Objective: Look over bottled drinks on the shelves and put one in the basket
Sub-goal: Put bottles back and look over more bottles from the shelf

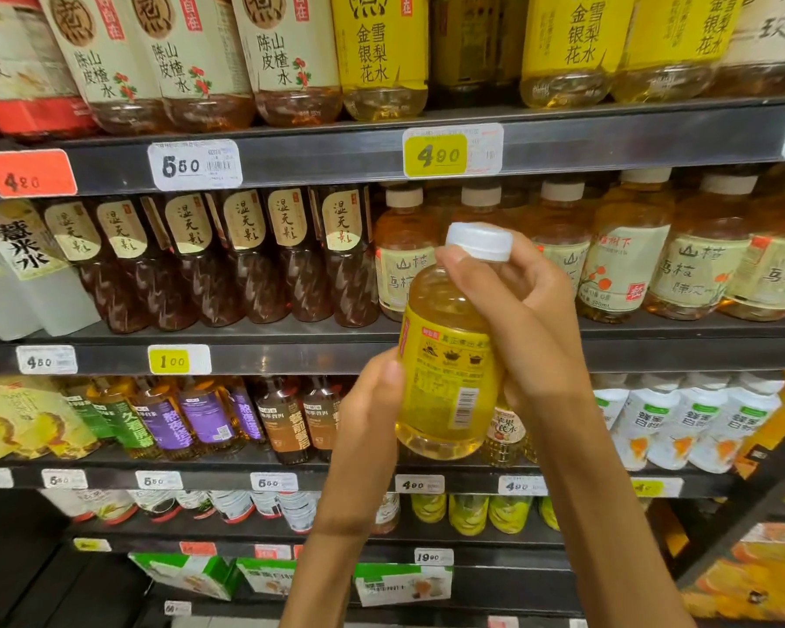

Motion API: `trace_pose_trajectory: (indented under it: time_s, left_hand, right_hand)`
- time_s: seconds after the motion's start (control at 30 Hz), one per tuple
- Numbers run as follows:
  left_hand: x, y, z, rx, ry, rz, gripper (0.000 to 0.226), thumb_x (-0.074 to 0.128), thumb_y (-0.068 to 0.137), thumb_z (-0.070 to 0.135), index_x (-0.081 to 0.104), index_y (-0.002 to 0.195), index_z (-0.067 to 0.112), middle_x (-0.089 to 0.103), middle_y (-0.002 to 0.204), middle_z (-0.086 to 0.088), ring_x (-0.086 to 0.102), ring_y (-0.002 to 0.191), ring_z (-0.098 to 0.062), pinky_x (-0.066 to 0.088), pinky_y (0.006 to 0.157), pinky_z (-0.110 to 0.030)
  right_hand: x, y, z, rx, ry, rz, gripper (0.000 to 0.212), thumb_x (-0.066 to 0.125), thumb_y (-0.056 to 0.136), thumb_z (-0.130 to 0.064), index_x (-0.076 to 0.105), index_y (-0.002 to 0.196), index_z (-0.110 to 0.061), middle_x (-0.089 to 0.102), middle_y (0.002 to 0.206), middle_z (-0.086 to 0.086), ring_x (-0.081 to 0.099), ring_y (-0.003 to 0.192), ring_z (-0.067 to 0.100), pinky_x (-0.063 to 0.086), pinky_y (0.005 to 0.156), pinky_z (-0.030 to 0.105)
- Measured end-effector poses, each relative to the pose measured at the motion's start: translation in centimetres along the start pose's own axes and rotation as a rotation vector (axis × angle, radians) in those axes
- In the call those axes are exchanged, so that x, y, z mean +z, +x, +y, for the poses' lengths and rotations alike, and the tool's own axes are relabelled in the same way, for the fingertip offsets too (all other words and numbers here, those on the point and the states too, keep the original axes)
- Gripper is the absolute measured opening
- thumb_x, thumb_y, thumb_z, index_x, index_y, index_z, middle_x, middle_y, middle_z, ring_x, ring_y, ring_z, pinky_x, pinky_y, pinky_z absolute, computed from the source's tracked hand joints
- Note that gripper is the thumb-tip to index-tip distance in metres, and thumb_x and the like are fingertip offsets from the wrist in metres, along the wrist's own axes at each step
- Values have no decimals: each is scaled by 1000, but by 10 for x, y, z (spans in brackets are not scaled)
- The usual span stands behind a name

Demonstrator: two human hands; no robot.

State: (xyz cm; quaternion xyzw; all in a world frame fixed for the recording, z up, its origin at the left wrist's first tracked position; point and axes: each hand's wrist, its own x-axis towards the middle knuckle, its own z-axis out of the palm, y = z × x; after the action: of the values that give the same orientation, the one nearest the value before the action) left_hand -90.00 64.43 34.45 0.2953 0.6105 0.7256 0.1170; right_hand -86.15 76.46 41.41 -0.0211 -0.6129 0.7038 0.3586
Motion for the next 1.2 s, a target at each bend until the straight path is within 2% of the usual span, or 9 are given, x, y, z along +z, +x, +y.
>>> trace_pose_trajectory:
  time_s: [0.13,0.23,0.33,0.43,0.6,0.77,0.87,1.07,1.2]
  left_hand:
    - [14,-2,-4,39,55,6,58,47,78,58,59,119,18,71,108,-2,68,101,-13,53,78,-22]
    - [13,-3,-4,23,-6,28,54,44,78,61,66,107,22,73,101,0,69,96,-11,54,78,-22]
    - [8,-5,-1,-74,-111,-28,51,42,78,69,72,104,37,73,107,6,67,103,-9,54,86,-27]
    - [8,-6,4,-147,-159,-99,55,41,76,72,69,112,41,70,119,3,63,115,-15,47,100,-40]
    - [7,-5,7,-176,-106,-129,53,36,84,72,69,113,41,69,120,5,62,116,-12,48,102,-36]
    - [5,-1,11,-91,8,-112,61,47,79,67,62,119,23,71,113,-2,65,109,-17,51,95,-39]
    - [13,-3,6,-48,8,-83,61,52,72,59,59,120,22,71,112,-3,67,106,-18,56,88,-33]
    - [14,-8,7,-146,-215,-175,51,42,78,68,68,112,40,71,117,1,66,109,-16,56,82,-26]
    - [14,-7,6,-185,-242,-171,58,41,81,70,65,120,35,68,122,-4,64,114,-22,55,86,-31]
  right_hand:
    - [4,0,-2,29,-24,55,13,73,84,-23,69,97,-20,73,97,5,70,91,19,56,75,29]
    - [-4,3,-7,99,-20,-59,28,66,85,-38,69,106,-20,75,98,1,71,92,14,55,73,25]
    - [-13,11,-12,155,84,-181,35,58,86,-40,68,112,-19,74,104,0,70,98,13,56,79,24]
    - [-14,16,-9,235,244,-296,39,53,88,-40,67,113,-14,73,109,7,68,105,24,56,86,33]
    - [-13,16,-5,217,312,-261,27,58,87,-37,76,90,-18,75,90,5,71,85,18,57,76,31]
    - [-11,12,-7,163,163,-150,29,64,86,-38,69,98,-12,73,91,6,70,80,16,57,69,29]
    - [-13,12,-14,191,98,-218,37,62,86,-41,70,103,-9,74,89,6,70,74,11,56,62,22]
    - [-19,15,-11,245,223,-298,34,58,89,-36,64,116,-16,72,110,6,68,100,19,54,89,34]
    - [-16,14,-9,236,273,-271,25,55,93,-29,65,110,-14,74,102,7,69,89,18,56,80,34]
